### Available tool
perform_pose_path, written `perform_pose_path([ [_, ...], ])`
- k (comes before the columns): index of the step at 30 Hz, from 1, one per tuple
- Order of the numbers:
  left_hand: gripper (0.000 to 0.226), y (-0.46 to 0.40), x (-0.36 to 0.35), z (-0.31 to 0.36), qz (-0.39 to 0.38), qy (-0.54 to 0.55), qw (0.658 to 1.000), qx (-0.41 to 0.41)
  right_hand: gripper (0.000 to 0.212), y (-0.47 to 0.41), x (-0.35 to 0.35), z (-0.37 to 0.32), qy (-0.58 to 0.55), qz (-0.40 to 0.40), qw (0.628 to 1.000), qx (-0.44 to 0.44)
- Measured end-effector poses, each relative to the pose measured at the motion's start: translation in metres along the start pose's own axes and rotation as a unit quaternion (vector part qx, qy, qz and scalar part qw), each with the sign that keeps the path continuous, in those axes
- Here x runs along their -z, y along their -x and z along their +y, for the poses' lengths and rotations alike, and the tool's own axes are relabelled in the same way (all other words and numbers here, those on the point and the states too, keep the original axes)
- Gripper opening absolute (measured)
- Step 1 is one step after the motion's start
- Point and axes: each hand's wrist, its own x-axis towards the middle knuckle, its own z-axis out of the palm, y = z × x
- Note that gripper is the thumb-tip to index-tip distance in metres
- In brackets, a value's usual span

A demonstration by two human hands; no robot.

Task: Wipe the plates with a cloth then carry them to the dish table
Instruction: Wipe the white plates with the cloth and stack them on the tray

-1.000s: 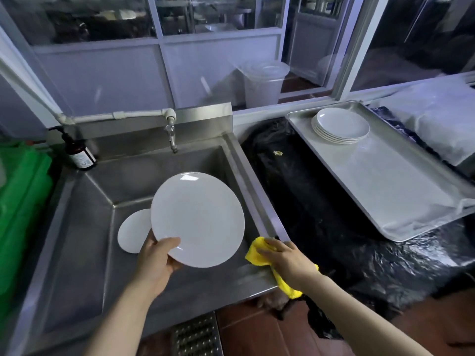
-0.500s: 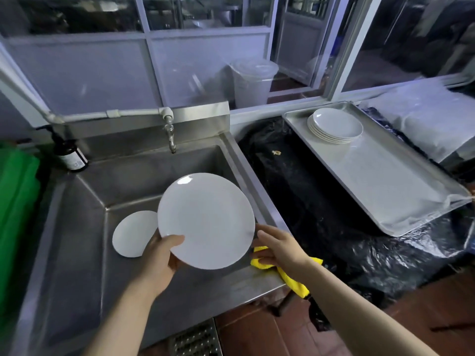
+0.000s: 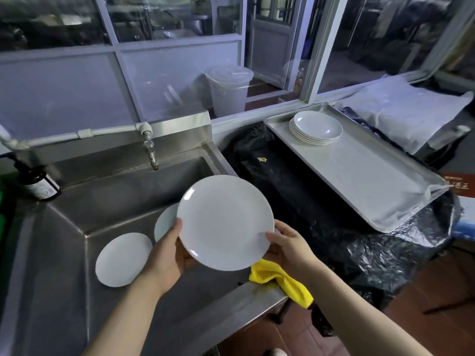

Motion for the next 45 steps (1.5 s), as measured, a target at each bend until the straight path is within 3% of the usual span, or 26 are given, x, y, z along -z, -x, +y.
perform_pose_path([
  [3, 0.048, -0.024, -0.023, 0.012, -0.012, -0.013, 1.000, -0.006, 0.030, -0.010, 0.024, -0.020, -0.016, 0.029, 0.999, 0.021],
  [13, 0.035, -0.138, -0.151, 0.055, -0.045, -0.002, 0.998, -0.053, 0.030, -0.076, 0.150, -0.133, -0.059, 0.079, 0.991, 0.085],
  [23, 0.034, -0.240, -0.261, 0.074, -0.060, 0.002, 0.998, -0.029, 0.023, -0.193, 0.255, -0.239, -0.099, 0.199, 0.970, 0.100],
  [32, 0.032, -0.274, -0.280, 0.072, -0.021, 0.017, 1.000, -0.009, 0.028, -0.297, 0.278, -0.267, -0.125, 0.254, 0.955, 0.086],
  [41, 0.033, -0.280, -0.274, 0.063, 0.008, 0.050, 0.999, -0.001, 0.029, -0.340, 0.285, -0.270, -0.117, 0.269, 0.951, 0.099],
  [43, 0.032, -0.281, -0.273, 0.063, 0.013, 0.050, 0.999, -0.001, 0.027, -0.344, 0.285, -0.269, -0.085, 0.286, 0.949, 0.098],
  [45, 0.032, -0.281, -0.273, 0.062, 0.016, 0.047, 0.999, -0.001, 0.022, -0.348, 0.287, -0.267, 0.039, 0.317, 0.943, 0.095],
])
